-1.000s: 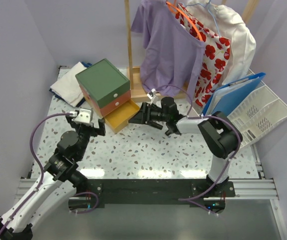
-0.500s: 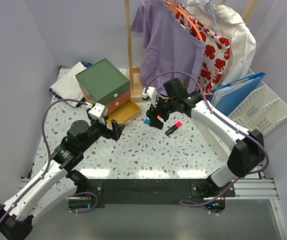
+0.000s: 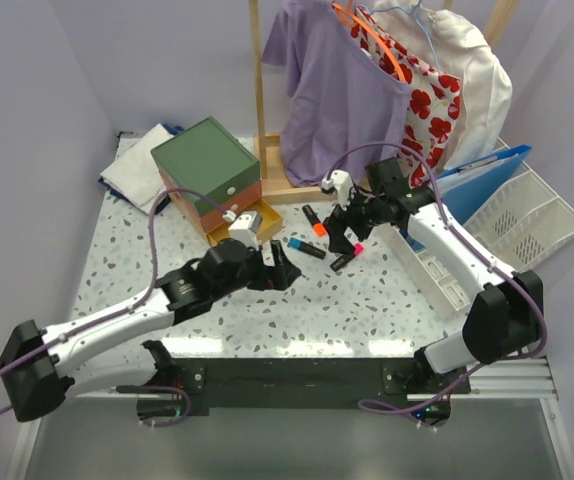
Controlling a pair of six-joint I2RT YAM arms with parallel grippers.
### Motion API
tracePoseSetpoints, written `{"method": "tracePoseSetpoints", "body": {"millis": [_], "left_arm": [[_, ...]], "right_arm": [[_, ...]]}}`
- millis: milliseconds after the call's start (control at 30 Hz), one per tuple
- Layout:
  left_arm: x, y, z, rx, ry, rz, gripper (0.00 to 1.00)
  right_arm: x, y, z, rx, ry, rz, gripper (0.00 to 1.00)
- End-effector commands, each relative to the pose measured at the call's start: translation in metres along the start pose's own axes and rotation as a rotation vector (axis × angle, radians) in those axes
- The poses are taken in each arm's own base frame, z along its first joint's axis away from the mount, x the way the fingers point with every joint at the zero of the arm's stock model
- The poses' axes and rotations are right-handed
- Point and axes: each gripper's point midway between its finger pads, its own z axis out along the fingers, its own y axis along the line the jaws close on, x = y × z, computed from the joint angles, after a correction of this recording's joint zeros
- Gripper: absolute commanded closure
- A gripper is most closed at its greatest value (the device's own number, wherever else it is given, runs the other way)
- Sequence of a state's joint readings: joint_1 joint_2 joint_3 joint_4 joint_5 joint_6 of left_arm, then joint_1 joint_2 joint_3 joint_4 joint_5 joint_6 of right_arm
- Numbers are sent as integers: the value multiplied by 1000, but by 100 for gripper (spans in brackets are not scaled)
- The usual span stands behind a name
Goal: Organize the desk
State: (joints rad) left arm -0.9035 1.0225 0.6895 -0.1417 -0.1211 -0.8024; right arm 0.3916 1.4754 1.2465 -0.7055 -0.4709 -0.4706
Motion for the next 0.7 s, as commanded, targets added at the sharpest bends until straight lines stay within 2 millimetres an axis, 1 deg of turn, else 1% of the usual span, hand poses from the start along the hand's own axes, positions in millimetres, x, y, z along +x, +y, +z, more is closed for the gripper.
{"method": "tracePoseSetpoints", "body": {"millis": [0, 33, 67, 100, 167, 200, 267, 300, 367, 400, 467, 500, 533, 567, 600, 633, 667], "left_arm": [[-29, 0, 34, -316, -134, -334, 0], [-28, 3, 40, -388, -124, -360, 0], [-18, 25, 36, -540, -92, -343, 0], [-24, 16, 56, -586, -97, -378, 0], [-22, 22, 65, -677, -83, -367, 1], [-23, 17, 81, -689, -85, -379, 2], [-21, 16, 94, -701, -79, -379, 4], [-21, 17, 108, -713, -71, -390, 6], [-16, 20, 120, -733, -28, -405, 7], [-17, 25, 132, -748, -20, -415, 12], [-16, 26, 144, -740, 5, -433, 18], [-16, 29, 153, -742, 11, -436, 24], [-17, 31, 157, -745, 14, -440, 27], [-11, 37, 163, -764, 27, -437, 31], [-17, 36, 167, -762, 21, -445, 36], [-16, 40, 167, -780, 27, -447, 38], [-17, 42, 173, -786, 30, -448, 39]], "right_arm": [[-26, -4, -28, 37, -127, 1, 1], [-28, -3, -33, 43, -143, -4, 1], [-26, -4, -33, 49, -148, -3, 1], [-26, -6, -36, 58, -159, 0, 1], [-26, -8, -40, 80, -180, -1, 1], [-24, -12, -43, 100, -180, 5, 1], [-25, -14, -47, 117, -186, 12, 1], [-24, -17, -49, 128, -187, 19, 1], [-24, -20, -53, 142, -191, 31, 1], [-24, -20, -54, 148, -194, 34, 1], [-23, -20, -55, 152, -194, 36, 1], [-24, -20, -56, 156, -198, 34, 1], [-24, -21, -57, 159, -197, 34, 1], [-23, -22, -57, 163, -195, 33, 1], [-23, -22, -57, 165, -196, 29, 1], [-23, -22, -57, 165, -194, 27, 1], [-22, -23, -56, 166, -193, 26, 1]]}}
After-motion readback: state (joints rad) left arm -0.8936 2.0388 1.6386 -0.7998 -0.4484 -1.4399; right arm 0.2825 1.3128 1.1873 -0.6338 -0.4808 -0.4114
